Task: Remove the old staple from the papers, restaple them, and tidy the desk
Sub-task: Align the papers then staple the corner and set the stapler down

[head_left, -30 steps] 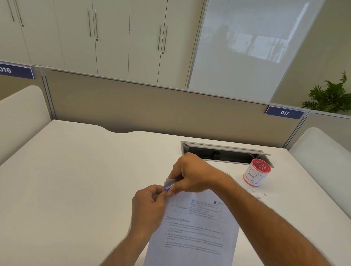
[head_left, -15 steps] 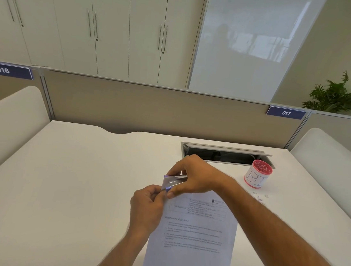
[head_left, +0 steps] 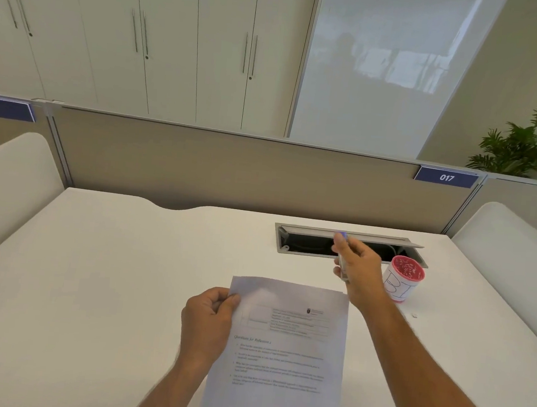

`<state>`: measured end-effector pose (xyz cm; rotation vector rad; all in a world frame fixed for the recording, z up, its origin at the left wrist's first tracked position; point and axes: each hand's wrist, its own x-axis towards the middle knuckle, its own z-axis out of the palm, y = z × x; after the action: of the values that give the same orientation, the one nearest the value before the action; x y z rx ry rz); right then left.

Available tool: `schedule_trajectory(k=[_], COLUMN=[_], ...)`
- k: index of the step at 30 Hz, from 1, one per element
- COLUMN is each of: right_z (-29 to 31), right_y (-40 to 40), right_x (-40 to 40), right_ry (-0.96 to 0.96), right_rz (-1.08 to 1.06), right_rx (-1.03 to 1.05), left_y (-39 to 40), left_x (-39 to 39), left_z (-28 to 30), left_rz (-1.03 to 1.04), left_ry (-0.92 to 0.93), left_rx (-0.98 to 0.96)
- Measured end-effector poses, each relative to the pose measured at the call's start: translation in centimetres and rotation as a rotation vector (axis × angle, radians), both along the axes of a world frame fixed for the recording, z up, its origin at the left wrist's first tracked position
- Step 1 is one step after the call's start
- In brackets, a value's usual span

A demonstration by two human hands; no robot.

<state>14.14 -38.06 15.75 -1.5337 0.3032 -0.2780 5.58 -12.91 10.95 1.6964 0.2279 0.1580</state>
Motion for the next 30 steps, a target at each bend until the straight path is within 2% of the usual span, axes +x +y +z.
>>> schedule_trajectory(k=[3,5,8,11,14,25,30], right_z=[-3.0,-5.2,-8.1,-10.5,-11.9,-15.3,-15.1], right_y=[-2.4,-3.7,-4.7,-5.3,-5.6,-6.0,-6.1], right_x=[2.4,4.0,6.1,7.9,9.7,12.8,12.6], right_ry=[0.156,0.239,0.358,0.411,0.438,0.437,0.458], right_rz=[-0.119,-0.181,-0.266,-0.293,-0.307,-0.324,-0.32], right_rx=[0.096,0.064,-0.106,-0.371,-0.565,-0.688,-0.76], left_y=[0.1,0.0,0.0,-0.1,-0.3,-0.8,-0.7], left_x=[1.2,2.0,3.3,4.6,5.6,7.7,7.8], left_z=[-0.4,-0.6,-0.9,-1.2,-1.4,-2.1,-2.3], left_rz=[0.017,0.025,0.042,0.062,0.078,0.117,0.127], left_ry=[0.011,0.016,0.033,0.049,0.051,0.091,0.09], left_rx=[-0.006,-0.008,-0.009,-0.014,-0.007,-0.018,-0.01])
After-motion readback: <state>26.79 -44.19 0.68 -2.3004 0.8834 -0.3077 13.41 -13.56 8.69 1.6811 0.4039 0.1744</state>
